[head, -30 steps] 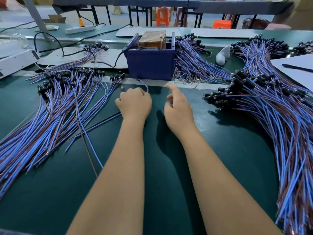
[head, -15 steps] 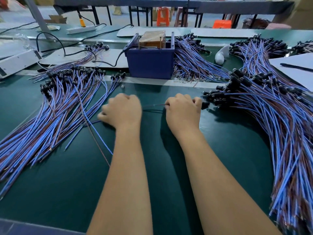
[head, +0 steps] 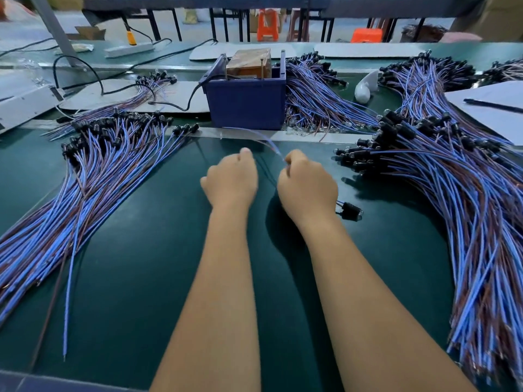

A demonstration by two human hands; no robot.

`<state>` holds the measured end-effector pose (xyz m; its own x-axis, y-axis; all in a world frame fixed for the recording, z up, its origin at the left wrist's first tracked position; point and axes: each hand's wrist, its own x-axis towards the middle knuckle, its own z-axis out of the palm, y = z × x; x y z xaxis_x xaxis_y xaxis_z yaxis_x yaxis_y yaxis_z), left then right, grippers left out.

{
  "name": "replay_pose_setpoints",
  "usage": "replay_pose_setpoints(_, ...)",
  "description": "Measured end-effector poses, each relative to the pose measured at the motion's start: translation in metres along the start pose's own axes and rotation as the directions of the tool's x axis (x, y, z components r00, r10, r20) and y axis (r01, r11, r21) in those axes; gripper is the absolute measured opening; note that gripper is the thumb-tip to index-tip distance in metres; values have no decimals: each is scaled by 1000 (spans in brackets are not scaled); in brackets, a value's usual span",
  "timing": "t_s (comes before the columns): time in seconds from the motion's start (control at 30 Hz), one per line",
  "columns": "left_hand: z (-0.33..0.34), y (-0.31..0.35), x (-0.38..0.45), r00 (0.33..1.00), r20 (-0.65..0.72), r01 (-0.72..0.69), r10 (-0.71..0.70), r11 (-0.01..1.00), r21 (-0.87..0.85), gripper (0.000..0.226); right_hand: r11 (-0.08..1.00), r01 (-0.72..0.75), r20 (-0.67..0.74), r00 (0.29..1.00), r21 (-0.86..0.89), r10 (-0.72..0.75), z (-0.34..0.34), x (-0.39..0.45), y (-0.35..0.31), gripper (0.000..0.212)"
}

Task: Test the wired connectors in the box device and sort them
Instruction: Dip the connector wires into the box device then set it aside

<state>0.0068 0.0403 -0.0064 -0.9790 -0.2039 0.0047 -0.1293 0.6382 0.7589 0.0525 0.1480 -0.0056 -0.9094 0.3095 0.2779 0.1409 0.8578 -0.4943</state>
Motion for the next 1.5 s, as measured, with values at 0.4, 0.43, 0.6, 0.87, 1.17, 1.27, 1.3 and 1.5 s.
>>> replay_pose_setpoints(0.4, -24, -24, 10, 963, 134, -122, 235, 818, -562, 13, 639, -372, 608, 770, 673, -192, -22, -2, 0, 31)
replay_pose_setpoints(0.43, -27, -24, 8, 958, 147, -110, 246, 789, -604, 13, 577, -392, 578, 797, 717, -177, -19, -1, 1, 29)
replay_pose_setpoints(0.6, -21, -6, -12, 902, 308, -47, 304, 777, -628, 12, 496, -225, 221, 973, 839, 66, 2, 2, -8, 22)
replay_pose_setpoints(0.87, -2, 0, -19, 908, 232, -229, 349, 877, -422, 15, 427, -185, 155, 982, 885, 105, -4, 3, 3, 22)
replay_pose_setpoints(1.17, -15, -7, -11, 891, 309, -74, 332, 779, -623, 21, 623, -65, 42, 998, 779, 51, 6, 5, 8, 21)
replay_pose_setpoints(1.27, -13, -2, -13, 900, 312, -52, 304, 786, -616, 21, 620, -65, 39, 998, 782, 55, 7, 5, 5, 22)
replay_pose_setpoints(1.3, -11, 1, -13, 911, 308, -18, 275, 773, -634, 21, 618, -65, 30, 997, 784, 67, 8, 5, 5, 22)
replay_pose_setpoints(1.5, -21, -9, 10, 987, 162, 127, 13, 558, -820, 24, 574, -91, -48, 974, 814, 223, 0, 12, 19, 21)
